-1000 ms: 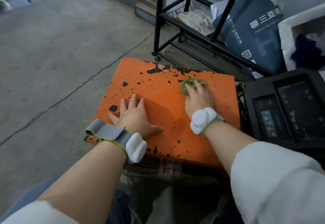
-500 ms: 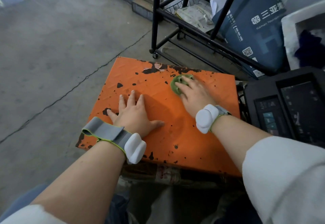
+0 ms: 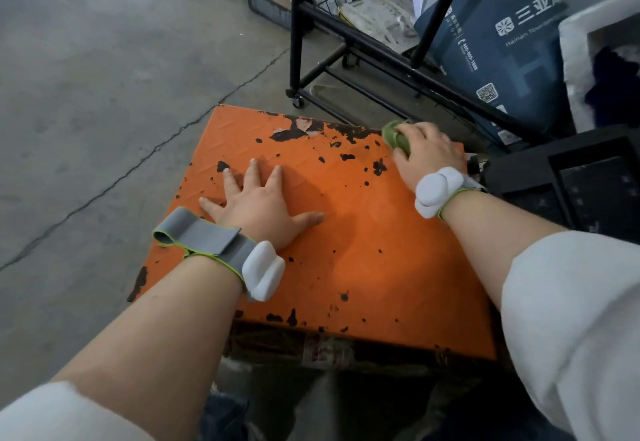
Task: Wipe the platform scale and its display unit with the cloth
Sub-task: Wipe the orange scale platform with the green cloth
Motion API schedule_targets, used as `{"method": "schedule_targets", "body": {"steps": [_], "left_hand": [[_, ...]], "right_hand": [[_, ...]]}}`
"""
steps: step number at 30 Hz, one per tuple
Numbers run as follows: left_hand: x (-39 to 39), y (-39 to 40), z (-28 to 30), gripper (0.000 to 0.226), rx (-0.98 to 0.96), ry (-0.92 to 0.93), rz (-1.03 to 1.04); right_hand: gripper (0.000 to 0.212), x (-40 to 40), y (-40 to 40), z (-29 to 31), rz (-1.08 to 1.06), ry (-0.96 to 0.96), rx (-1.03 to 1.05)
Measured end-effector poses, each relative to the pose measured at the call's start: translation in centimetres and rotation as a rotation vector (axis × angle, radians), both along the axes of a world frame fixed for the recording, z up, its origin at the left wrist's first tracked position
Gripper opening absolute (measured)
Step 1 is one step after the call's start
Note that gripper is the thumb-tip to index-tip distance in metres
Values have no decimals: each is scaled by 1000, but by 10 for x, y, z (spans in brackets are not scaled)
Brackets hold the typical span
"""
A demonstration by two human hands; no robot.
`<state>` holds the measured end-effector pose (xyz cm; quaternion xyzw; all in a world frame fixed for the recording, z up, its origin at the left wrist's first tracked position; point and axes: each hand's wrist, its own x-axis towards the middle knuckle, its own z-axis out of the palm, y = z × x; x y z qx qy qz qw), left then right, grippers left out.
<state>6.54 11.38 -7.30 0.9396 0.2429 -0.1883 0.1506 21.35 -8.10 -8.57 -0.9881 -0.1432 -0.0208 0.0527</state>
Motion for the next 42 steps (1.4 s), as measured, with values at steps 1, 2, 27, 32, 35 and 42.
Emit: {"method": "schedule_targets", "body": {"steps": [1, 2, 27, 32, 35, 42], "left_hand": [[0, 1, 1, 102, 3, 7, -8], [0, 0, 2, 101, 1, 12, -15], [1, 1, 4, 82, -2, 13, 15], [4, -1, 7, 83, -18, 39, 20], [3, 0, 8, 82, -11, 42, 14], [2, 4, 7, 78, -9, 18, 8]], "right_hand": [[43, 9, -6, 1, -119, 4, 20], [42, 17, -15, 4, -260, 22, 51], [38, 61, -9, 4, -314, 169, -370], [37, 65, 13, -3, -168, 203, -196], [39, 66, 9, -1, -129, 222, -46], [38, 66, -8, 2, -261, 229, -263]]}}
